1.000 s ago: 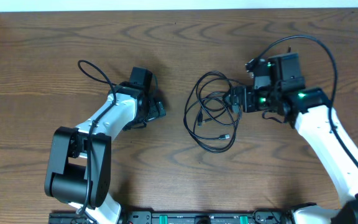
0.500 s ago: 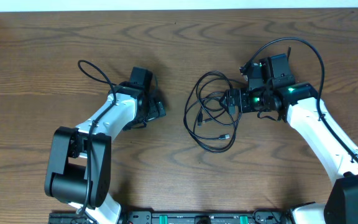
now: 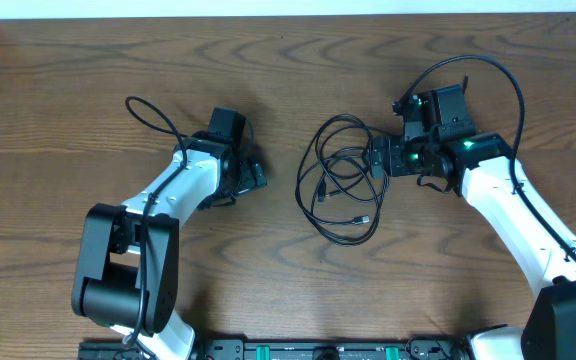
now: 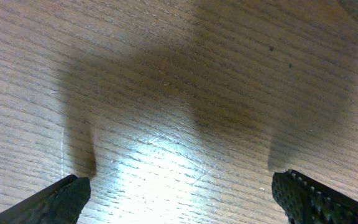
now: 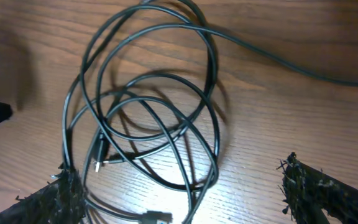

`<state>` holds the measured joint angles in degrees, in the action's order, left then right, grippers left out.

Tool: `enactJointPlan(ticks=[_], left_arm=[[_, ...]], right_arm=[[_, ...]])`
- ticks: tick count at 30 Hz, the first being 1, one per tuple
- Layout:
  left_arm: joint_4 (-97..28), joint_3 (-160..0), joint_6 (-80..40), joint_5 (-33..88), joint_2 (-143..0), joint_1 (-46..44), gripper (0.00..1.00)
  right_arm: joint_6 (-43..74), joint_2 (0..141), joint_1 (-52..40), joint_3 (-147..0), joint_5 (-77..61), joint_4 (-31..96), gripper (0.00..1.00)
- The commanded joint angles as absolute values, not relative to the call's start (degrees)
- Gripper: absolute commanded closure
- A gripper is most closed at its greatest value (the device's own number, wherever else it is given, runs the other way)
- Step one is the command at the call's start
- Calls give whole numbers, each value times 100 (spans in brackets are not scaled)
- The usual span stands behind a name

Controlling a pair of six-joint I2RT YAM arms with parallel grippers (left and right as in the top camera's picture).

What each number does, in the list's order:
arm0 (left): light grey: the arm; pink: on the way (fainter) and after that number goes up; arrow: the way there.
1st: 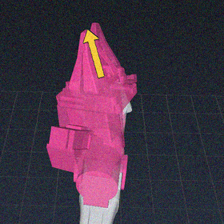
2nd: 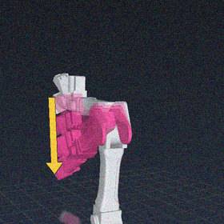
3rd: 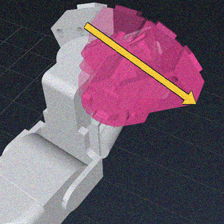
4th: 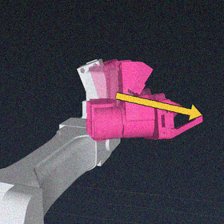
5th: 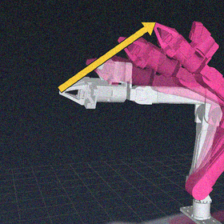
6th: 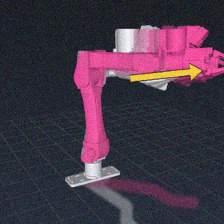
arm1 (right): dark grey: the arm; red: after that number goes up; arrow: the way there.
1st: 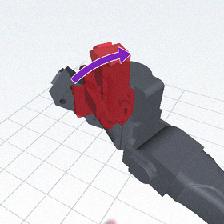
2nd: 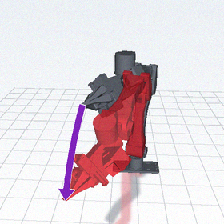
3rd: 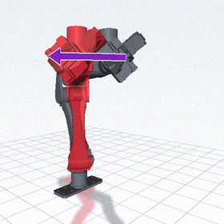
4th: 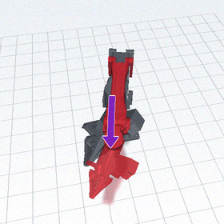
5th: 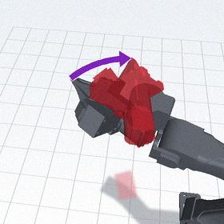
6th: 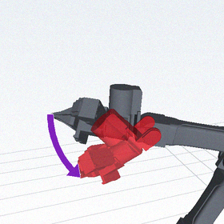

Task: Untangle cables
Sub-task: 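Lower the right gripper onto the black cable bundle and grasp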

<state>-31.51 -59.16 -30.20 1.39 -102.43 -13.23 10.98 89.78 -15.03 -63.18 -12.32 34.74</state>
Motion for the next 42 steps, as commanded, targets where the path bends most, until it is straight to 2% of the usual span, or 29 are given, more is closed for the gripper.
enactJointPlan(ticks=[1,4,5,10,11,13,15,18,21,28,35,42], left_arm=[[-3166,-6010,-3004,86,-10267,-1337,0],[-3164,-6010,-2434,-816,-10267,-1326,0],[-3166,-6010,-2405,-1260,-10267,-1326,0],[-3168,-6010,-2405,-1269,-10267,-1326,0],[-3168,-6010,-2405,-1269,-10267,-1326,0],[-3146,-6010,-2427,-1249,-10267,-1326,0],[-3074,-6010,-2427,-1247,-10267,-1328,0],[-3057,-6010,-2427,-1146,-10267,-1326,0],[-3061,-6010,-2427,-812,-10267,-1326,0],[-3059,-6010,-2427,469,-10267,-1326,0],[-3006,-6012,-2423,1286,-10265,-1326,0],[-2558,-6012,-2265,2233,-10241,-1326,0]], right_arm=[[884,9229,-1566,-6305,-1066,3632,1],[757,9507,-1564,-6302,-1061,3645,1],[760,9754,-1564,-6302,-1068,3522,9],[757,10276,-1564,-6302,-1288,3487,23],[753,10427,-1564,-6302,-1514,3426,34],[738,10523,-1564,-6302,-1579,3376,46],[735,10586,-1562,-6302,-1579,3339,63],[735,10578,-1559,-6305,-1592,3334,99],[515,10510,-1551,-6335,-2029,3297,99],[-390,9555,-1426,-6423,-4198,3277,99],[-438,8320,-1409,-6423,-4217,3299,99],[-436,7988,-1409,-6418,-4174,3389,99]])
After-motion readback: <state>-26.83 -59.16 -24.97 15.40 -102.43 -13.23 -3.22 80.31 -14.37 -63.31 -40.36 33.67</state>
